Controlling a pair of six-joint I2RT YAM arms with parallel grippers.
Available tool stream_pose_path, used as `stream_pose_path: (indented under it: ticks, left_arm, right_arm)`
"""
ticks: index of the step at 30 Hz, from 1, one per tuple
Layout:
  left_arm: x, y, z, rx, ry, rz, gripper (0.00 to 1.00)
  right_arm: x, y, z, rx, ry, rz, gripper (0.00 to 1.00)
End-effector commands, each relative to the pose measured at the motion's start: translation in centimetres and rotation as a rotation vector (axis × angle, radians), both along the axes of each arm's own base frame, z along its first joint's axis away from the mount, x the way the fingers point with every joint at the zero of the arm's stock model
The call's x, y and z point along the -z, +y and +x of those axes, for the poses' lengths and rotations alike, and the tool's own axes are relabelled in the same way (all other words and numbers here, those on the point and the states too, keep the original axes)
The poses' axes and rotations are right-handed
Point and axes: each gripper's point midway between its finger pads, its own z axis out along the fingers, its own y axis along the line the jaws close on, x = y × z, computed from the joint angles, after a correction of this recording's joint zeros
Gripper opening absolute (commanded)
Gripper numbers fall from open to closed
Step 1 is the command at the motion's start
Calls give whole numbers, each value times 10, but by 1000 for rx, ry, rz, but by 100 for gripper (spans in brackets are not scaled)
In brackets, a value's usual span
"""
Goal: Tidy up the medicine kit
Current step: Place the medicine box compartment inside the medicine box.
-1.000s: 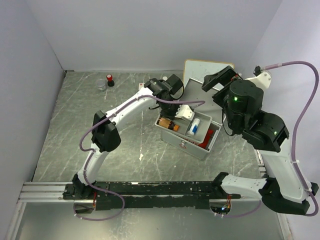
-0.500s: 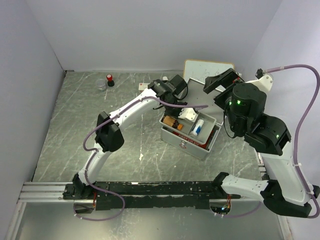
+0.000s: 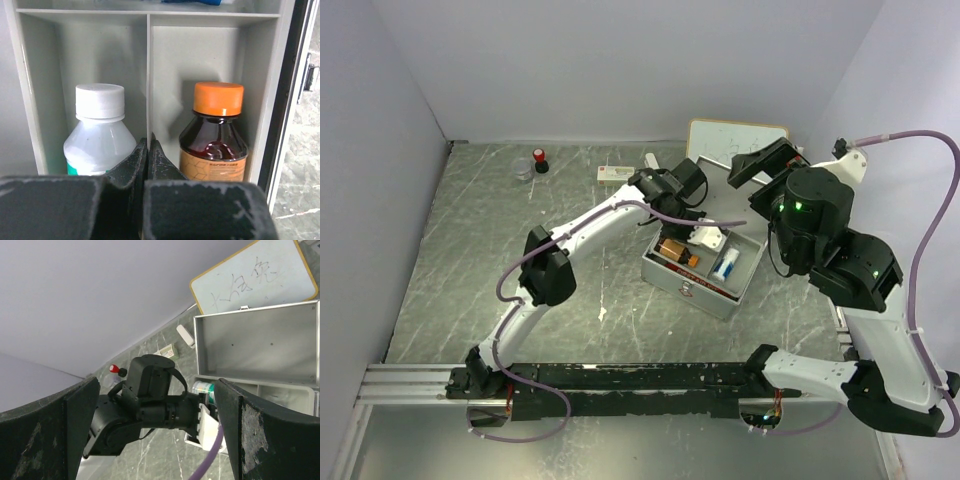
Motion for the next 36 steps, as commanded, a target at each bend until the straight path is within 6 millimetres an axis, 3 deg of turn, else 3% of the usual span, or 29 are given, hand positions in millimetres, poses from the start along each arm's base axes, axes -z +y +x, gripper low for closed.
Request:
stream_pose_path:
  ticks: [1,17,34,36]
  left_arm:
    - [-7,-22,-4,31,-12,-67,7]
    - [18,-2,-21,-3,87,7,7]
    - [54,2,-39,11,185,32,7]
    - [58,3,-37,5,181,40,15]
  right_arm:
    - [-1,-7,-1,29,-10,2,100]
    - [2,-13,-5,40,0,1,100]
    - [2,-15,-8,39,9,8,100]
    - [2,-14,-7,38,9,5,100]
